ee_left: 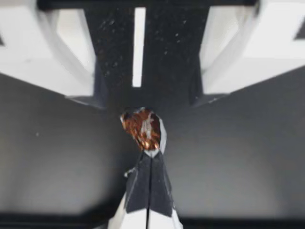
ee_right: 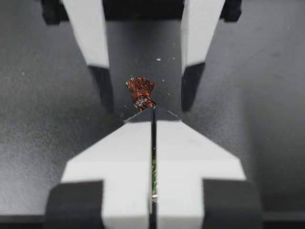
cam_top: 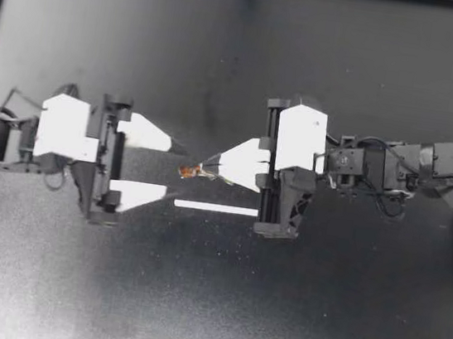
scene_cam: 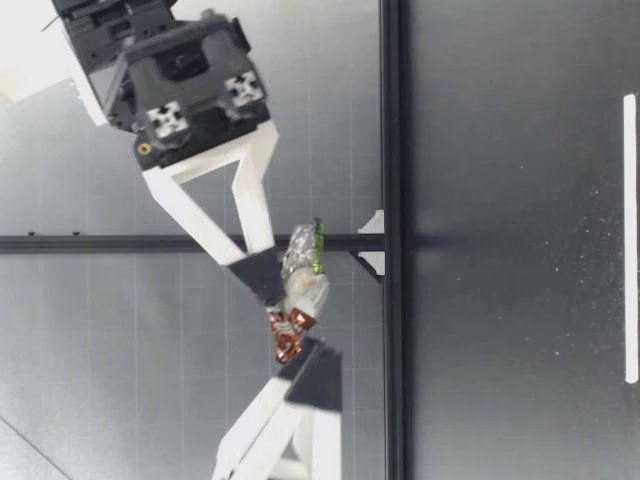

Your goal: Pick up the candy and unwrap it.

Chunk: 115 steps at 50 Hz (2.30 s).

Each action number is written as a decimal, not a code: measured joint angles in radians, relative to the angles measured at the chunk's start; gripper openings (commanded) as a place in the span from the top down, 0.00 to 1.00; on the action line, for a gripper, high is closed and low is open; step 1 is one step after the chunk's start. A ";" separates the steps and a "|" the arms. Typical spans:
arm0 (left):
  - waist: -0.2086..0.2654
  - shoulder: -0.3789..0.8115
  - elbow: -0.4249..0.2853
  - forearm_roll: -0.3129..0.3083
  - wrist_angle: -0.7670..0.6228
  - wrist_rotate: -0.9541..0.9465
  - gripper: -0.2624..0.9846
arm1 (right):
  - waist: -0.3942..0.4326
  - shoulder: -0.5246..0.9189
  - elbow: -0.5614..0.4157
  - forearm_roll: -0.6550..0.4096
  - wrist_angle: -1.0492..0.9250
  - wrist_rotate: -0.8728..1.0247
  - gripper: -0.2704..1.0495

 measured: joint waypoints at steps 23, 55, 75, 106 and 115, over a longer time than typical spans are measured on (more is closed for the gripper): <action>0.003 0.055 -0.055 -0.015 -0.054 -0.011 0.34 | 0.011 0.002 -0.002 0.003 0.000 0.035 0.92; 0.041 0.101 -0.037 -0.077 -0.060 0.002 0.35 | 0.029 -0.025 0.015 0.005 0.020 0.086 0.92; 0.043 0.049 -0.003 -0.049 -0.058 0.002 0.43 | -0.023 -0.028 0.037 0.003 0.023 0.080 0.92; 0.041 -0.015 0.014 -0.021 -0.058 0.002 0.68 | -0.025 -0.028 0.049 -0.005 0.020 0.074 0.44; 0.041 -0.040 0.031 -0.023 -0.058 0.002 0.68 | -0.025 -0.035 0.067 -0.005 -0.002 0.074 0.44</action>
